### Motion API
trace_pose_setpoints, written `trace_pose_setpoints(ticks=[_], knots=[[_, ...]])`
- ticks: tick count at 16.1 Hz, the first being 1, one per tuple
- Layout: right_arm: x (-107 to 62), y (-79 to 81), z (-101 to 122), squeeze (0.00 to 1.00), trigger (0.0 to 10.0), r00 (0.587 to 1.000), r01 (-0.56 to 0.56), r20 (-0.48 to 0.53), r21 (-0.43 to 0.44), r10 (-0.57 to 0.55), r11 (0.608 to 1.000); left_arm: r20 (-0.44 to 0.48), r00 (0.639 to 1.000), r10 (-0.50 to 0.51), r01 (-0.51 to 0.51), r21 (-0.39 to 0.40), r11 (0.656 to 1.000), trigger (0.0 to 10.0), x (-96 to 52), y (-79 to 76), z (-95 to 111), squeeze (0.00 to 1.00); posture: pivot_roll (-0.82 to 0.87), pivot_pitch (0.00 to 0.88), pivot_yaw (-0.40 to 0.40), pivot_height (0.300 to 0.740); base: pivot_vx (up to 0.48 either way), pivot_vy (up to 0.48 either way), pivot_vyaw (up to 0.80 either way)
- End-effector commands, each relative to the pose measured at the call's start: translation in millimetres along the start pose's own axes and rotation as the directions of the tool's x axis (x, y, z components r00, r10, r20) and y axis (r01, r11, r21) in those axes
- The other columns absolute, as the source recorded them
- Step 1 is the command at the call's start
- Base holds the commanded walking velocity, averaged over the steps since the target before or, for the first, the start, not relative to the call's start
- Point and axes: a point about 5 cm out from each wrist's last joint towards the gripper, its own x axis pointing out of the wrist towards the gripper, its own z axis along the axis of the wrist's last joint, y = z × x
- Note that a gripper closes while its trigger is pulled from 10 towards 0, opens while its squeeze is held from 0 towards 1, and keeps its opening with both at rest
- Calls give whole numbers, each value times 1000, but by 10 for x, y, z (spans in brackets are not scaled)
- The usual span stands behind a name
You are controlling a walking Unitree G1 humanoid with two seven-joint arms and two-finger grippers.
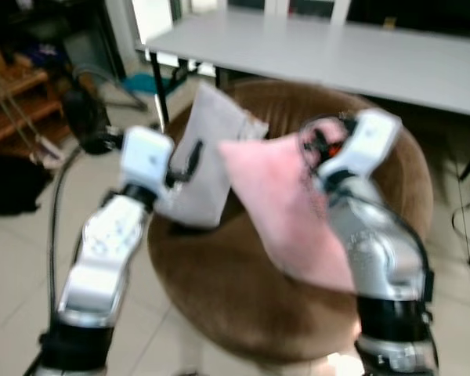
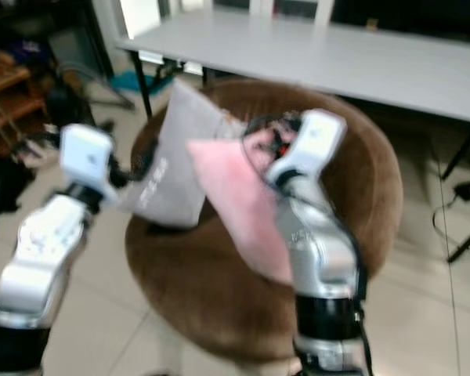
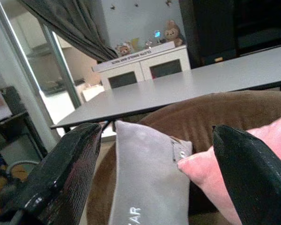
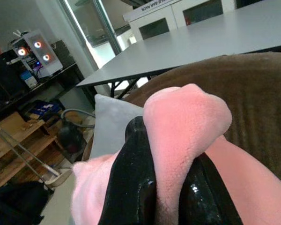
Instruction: Move the pillow to the sofa from floor
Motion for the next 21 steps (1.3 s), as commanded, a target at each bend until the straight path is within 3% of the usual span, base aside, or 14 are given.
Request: trace_pose_setpoints(ticks=[1, 2, 6, 10, 13, 14, 15, 16, 18, 20, 21], knots=[[-2, -12, 51, 0, 10000, 1000, -4, -3, -12, 4, 1000, -4, 1000, -11, 11, -10, 1000, 10000, -32, -42, 19, 0, -12, 48, 9, 740, 0, 0, 0], [-2, -12, 51, 0, 10000, 1000, -4, -3, -12, 4, 1000, -4, 1000, -11, 11, -10, 1000, 10000, -32, -42, 19, 0, -12, 48, 9, 740, 0, 0, 0], [123, 122, -242, 0, 10000, 992, -23, -126, -41, 17, 999, -78, 994, -73, 72, -20, 997, 10000, -261, -88, -24, 0, 13, 137, 2, 740, 0, 0, 0], [472, 37, -407, 0, 10000, 971, 168, -178, 16, -163, 986, -147, 977, -156, 154, -26, 988, 10000, -477, -115, -33, 0, 53, 202, 2, 740, 0, 0, 0], [797, 42, -259, 0, 10000, 945, 306, -149, 87, -291, 948, -185, 964, -191, 191, -14, 981, 10000, -610, -37, 13, 0, 107, 240, 11, 740, 0, 0, 0], [884, 6, -97, 39, 10000, 939, 337, -109, 120, -325, 934, -194, 962, -192, 195, -5, 981, 10000, -605, -16, 19, 0, 118, 249, 14, 740, 0, 0, 0], [920, 1, -12, 1000, 10000, 943, 330, -88, 146, -320, 933, -194, 961, -196, 199, -5, 980, 10000, -608, -13, 31, 0, 122, 251, 13, 740, 0, 0, 0], [939, 2, 34, 1000, 10000, 947, 321, -74, 163, -313, 933, -195, 960, -199, 202, -6, 979, 10000, -618, -13, 44, 0, 125, 251, 13, 740, 0, 0, 0], [1008, 45, 280, 1000, 10000, 980, 183, 23, 279, -197, 943, -200, 959, -202, 207, 1, 978, 10000, -637, -8, 58, 0, 130, 233, 9, 740, 0, 0, 0], [1038, 38, 432, 1000, 10000, 978, 145, 108, 252, -177, 957, -201, 959, -198, 203, 5, 979, 10000, -613, 2, 64, 0, 127, 228, 10, 740, 0, 0, 0], [1040, 10, 511, 875, 10000, 969, 158, 158, 193, -190, 968, -194, 963, -188, 193, 9, 981, 10000, -582, 8, 63, 0, 122, 214, 12, 740, 0, 0, 0]])
